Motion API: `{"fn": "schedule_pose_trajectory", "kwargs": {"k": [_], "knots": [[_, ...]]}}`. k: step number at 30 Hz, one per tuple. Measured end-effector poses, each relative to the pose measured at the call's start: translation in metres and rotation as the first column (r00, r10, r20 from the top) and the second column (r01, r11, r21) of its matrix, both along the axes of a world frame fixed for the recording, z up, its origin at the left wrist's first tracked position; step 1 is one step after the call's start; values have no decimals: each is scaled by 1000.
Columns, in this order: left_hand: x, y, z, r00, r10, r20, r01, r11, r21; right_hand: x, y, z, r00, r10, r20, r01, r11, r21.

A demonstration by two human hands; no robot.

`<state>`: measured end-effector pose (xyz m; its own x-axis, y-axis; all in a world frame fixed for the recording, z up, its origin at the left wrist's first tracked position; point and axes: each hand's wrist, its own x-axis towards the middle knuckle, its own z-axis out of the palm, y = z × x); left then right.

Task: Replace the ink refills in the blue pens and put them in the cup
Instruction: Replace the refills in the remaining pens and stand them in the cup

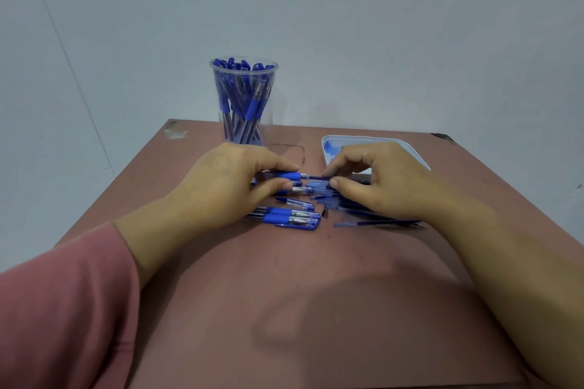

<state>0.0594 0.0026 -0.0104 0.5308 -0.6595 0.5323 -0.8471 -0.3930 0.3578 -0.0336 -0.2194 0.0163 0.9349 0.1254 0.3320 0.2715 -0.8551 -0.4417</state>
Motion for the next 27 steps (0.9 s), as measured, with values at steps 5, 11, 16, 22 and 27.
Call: {"fn": "schedule_pose_trajectory", "kwargs": {"k": [5, 11, 16, 22, 27], "knots": [[-1, -2, 0, 1000, -10, 14, 10, 1000, 18, 1, 5, -2, 999, 38, 38, -40, 998, 40], [1, 0, 1, 1000, 18, 6, -18, 1000, 7, 3, -2, -3, 1000, 27, -14, -26, 997, 66], [5, 1, 1, 998, 57, 3, -57, 998, 2, 0, -25, 5, 994, -73, -86, 78, 995, 54], [6, 2, 2, 998, 66, 14, -66, 998, 7, -4, -33, 11, 981, -117, -156, 106, 991, -82], [5, 2, 2, 999, 44, 24, -44, 999, 2, -5, -33, 10, 970, -90, -227, 67, 992, -110]]}}
